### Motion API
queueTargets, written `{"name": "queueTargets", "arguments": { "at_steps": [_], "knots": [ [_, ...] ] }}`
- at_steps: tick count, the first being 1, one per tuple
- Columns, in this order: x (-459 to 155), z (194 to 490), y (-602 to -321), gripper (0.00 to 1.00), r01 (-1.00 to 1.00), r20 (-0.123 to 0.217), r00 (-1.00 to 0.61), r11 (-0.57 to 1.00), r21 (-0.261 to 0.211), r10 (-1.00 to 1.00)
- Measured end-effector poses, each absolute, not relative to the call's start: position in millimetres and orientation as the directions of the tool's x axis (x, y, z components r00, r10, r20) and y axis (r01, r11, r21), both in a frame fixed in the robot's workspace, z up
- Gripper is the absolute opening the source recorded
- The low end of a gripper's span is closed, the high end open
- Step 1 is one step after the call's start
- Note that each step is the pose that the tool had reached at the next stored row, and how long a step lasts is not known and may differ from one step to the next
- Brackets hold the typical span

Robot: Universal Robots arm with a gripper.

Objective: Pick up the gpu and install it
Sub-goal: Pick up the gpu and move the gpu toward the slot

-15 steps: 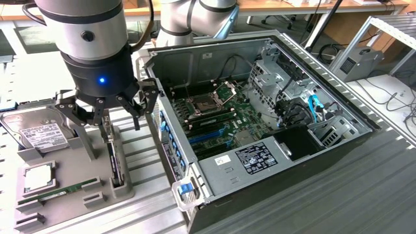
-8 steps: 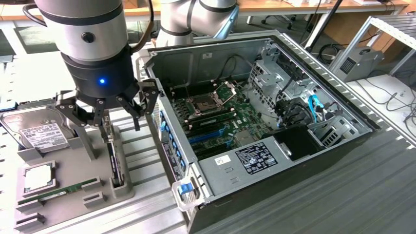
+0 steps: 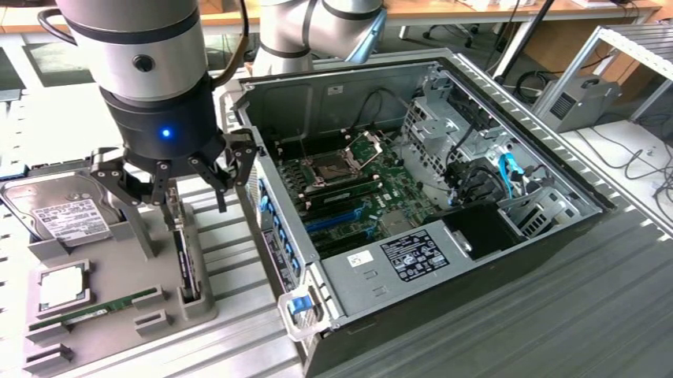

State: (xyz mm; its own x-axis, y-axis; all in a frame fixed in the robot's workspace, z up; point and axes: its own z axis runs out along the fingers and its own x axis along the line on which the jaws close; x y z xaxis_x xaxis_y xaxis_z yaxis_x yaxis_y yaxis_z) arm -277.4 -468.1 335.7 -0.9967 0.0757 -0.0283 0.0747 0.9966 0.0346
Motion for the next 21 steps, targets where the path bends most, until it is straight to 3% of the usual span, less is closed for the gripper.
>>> {"name": "queueTargets", "arguments": {
  "at_steps": [21],
  "knots": [
    [-277.4,331.6,-468.1,0.60,0.075,-0.028,-0.997,0.997,0.035,0.076]
  ]
}}
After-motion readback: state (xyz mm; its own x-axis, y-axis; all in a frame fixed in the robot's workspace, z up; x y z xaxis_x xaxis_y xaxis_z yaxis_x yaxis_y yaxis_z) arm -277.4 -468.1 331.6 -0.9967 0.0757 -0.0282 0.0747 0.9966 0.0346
